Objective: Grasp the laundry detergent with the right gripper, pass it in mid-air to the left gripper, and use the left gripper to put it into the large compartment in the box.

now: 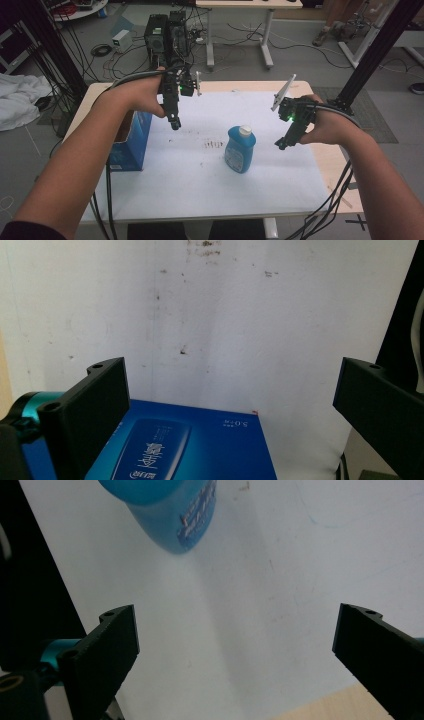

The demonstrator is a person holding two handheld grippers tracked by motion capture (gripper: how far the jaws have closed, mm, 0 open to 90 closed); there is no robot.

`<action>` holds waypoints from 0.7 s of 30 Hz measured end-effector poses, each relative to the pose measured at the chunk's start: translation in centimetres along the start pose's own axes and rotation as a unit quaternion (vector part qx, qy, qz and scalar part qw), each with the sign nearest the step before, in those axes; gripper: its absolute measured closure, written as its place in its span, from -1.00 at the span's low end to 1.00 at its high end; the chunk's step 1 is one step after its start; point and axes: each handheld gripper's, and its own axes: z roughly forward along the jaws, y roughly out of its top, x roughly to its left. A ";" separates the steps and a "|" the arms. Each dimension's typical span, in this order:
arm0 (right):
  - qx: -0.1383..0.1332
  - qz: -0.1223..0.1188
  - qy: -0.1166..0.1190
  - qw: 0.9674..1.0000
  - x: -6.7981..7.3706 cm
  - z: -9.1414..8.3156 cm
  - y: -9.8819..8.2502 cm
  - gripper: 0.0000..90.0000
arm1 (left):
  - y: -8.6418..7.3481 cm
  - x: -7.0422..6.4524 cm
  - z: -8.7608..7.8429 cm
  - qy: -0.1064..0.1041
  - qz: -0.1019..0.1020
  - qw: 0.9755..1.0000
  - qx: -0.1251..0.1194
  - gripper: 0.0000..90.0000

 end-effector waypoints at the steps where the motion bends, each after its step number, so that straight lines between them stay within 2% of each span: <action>1: -0.033 0.015 0.009 0.999 -0.2 -0.2 -0.4 -0.92 | 0.0 0.0 0.0 0.000 0.000 1.000 0.000 -0.96; 4: -0.079 0.040 0.007 0.996 -0.5 -0.4 -0.9 -0.92 | 0.0 -0.1 -0.1 0.001 0.001 1.000 -0.001 -0.96; 5: -0.079 0.040 0.007 0.996 -0.5 -0.4 -0.9 -0.92 | 0.0 -0.1 -0.1 0.001 0.001 1.000 -0.001 -0.96; 6: -0.096 0.048 0.003 0.994 -0.6 -0.5 -1.1 -0.92 | 0.0 -0.1 -0.1 0.002 -0.001 1.000 -0.002 -0.96; 7: -0.129 0.066 -0.011 0.989 -0.9 -0.6 -1.4 -0.93 | 0.0 0.0 -0.1 0.002 -0.001 1.000 -0.001 -0.96; 10: -0.178 0.099 -0.032 0.978 -1.4 -0.9 -1.7 -0.93 | 0.0 0.0 -0.1 0.003 0.000 1.000 0.003 -0.96; 12: -0.197 0.119 -0.053 0.972 -1.7 -1.0 -2.0 -0.93 | -0.1 0.0 0.0 0.002 -0.001 1.000 0.000 -0.96; 14: -0.205 0.134 -0.074 0.967 -1.9 -1.1 -2.4 -0.93 | -0.2 -0.1 -0.1 0.003 -0.002 1.000 -0.002 -0.96; 17: -0.208 0.148 -0.087 0.963 -2.0 -1.0 -3.5 -0.93 | -0.4 -0.1 0.0 0.002 -0.002 1.000 -0.004 -0.96; 19: -0.208 0.150 -0.087 0.963 -1.9 -0.9 -3.9 -0.93 | -0.5 -0.1 0.0 0.002 -0.003 1.000 -0.005 -0.96; 21: -0.209 0.155 -0.084 0.962 -1.4 -0.3 -5.4 -0.93 | -0.7 0.0 0.2 0.001 -0.003 1.000 -0.002 -0.96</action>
